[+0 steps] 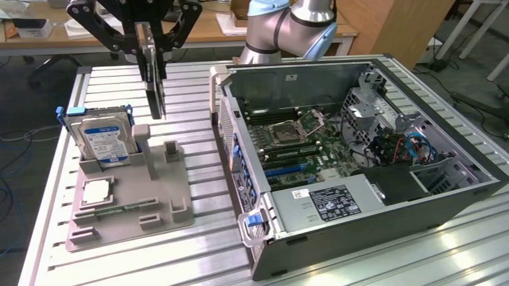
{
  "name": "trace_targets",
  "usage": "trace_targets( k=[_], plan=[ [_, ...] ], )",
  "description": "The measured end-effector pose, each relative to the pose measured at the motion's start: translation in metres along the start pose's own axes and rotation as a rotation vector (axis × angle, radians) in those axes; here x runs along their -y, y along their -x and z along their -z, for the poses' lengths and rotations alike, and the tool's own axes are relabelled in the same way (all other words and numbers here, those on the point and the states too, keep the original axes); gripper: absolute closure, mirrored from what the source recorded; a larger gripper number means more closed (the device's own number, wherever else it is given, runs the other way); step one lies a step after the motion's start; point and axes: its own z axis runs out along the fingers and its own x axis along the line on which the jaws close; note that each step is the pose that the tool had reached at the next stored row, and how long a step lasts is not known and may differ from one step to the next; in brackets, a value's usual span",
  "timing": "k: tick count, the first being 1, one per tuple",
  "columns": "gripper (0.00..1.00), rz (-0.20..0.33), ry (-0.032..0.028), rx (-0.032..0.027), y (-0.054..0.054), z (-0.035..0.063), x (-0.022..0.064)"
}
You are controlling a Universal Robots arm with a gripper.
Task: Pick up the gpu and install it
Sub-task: 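Pick up the gpu and move the gpu toward the slot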
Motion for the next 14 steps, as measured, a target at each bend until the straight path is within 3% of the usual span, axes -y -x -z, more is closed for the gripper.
trace_targets(
  k=[4,14],
  plan=[
    [0.73,0.0,0.0043,0.0001,0.006,-0.0002,0.0],
    [0.73,0.0,0.0053,0.0001,0.021,-0.0005,0.0001]
  ],
)
